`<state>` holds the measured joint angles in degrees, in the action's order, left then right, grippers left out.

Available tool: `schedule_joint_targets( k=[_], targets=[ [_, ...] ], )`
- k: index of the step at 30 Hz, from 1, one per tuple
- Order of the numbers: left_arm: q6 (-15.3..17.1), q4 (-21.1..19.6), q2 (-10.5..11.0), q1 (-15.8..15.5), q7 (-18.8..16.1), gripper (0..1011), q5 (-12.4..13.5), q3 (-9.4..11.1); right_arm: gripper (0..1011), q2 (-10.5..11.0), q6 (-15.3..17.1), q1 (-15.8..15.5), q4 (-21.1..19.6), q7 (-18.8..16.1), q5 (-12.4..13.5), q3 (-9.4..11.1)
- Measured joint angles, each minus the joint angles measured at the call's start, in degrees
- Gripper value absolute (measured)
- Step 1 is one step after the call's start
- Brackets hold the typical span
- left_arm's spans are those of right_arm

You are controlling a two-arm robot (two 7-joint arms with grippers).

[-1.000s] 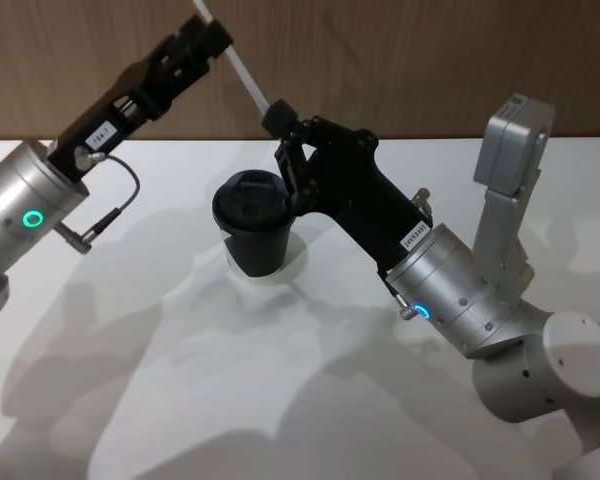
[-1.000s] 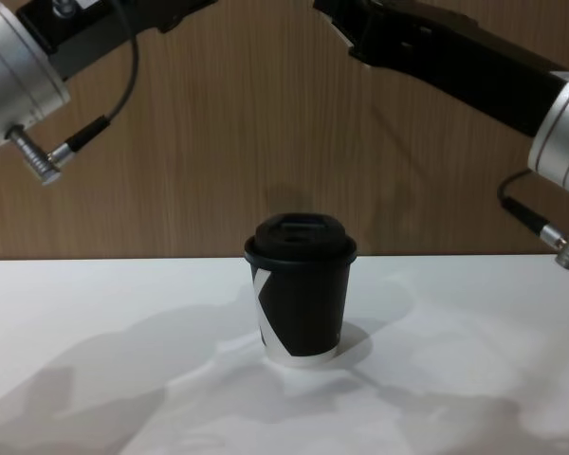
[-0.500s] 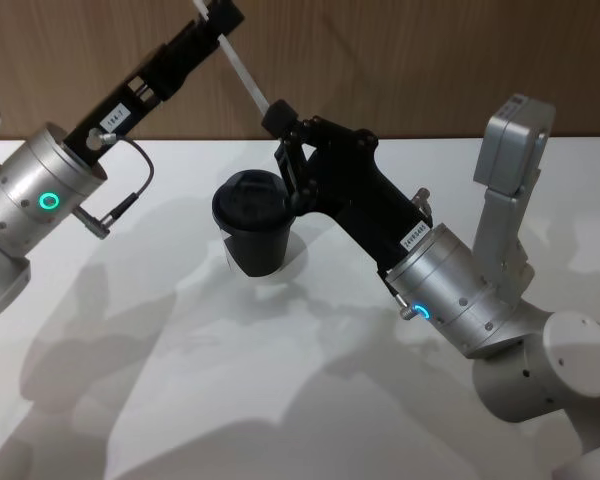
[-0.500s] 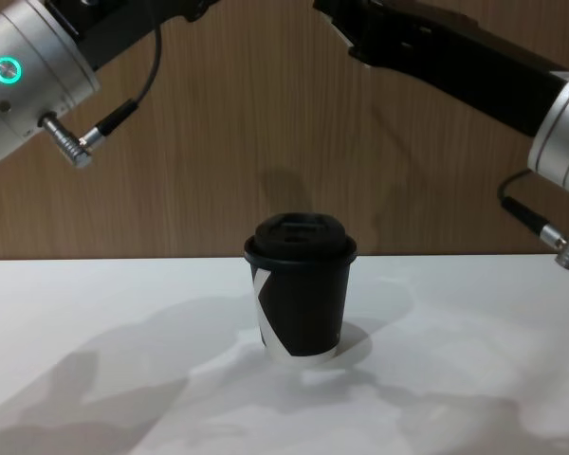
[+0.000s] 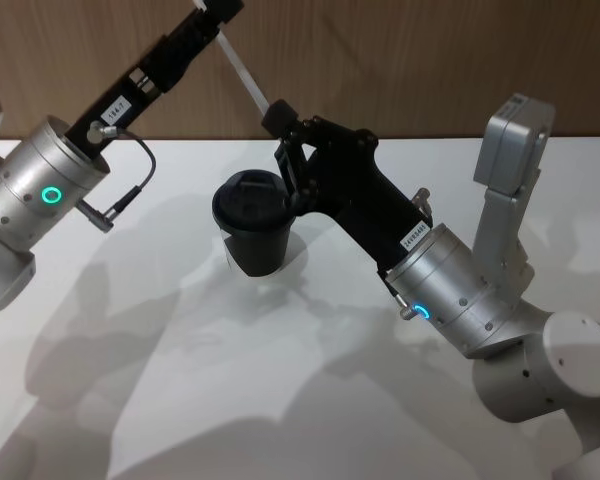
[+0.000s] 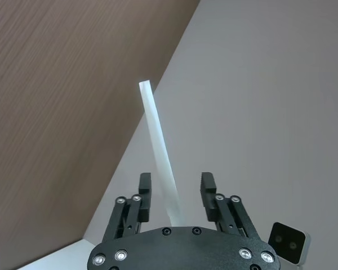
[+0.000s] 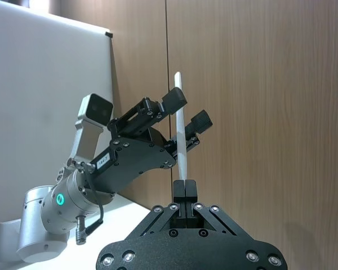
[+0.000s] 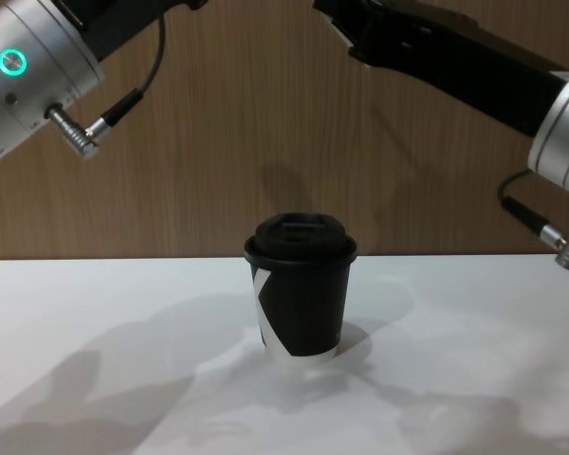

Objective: Pick up the straw with one hand, pass it to the other hand, and insert it into the cup.

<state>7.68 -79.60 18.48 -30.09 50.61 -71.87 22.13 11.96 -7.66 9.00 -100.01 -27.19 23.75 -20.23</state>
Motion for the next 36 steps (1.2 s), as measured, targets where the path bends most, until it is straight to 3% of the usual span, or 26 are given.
schedule_joint_targets(
  k=[11, 13, 17, 27, 33, 36],
  targets=[
    [-1.46, -0.25, 0.03, -0.16, 0.67, 267, -0.32, 0.24, 4, 0.00, 0.00, 0.00, 0.00, 0.00, 0.00, 0.00],
    [-1.73, -0.38, 0.05, -0.19, 0.89, 142, -0.38, 0.30, 4, 0.00, 0.00, 0.00, 0.00, 0.00, 0.00, 0.00],
    [-2.14, -0.60, 0.06, -0.25, 1.28, 74, -0.47, 0.52, 4, 0.00, 0.00, 0.00, 0.00, 0.00, 0.01, 0.00],
    [-2.76, -0.98, 0.09, -0.50, 1.92, 21, -0.67, 1.18, 22, 0.00, 0.00, 0.00, 0.01, 0.00, 0.01, 0.00],
    [-3.00, -1.38, 0.10, -0.63, 2.14, 8, -0.72, 1.74, 172, 0.00, 0.00, 0.00, 0.01, 0.00, 0.01, 0.00],
    [-3.17, -1.54, 0.14, -0.66, 2.17, 7, -0.77, 1.93, 302, 0.00, 0.00, 0.00, 0.01, 0.00, 0.01, 0.00]
  ],
)
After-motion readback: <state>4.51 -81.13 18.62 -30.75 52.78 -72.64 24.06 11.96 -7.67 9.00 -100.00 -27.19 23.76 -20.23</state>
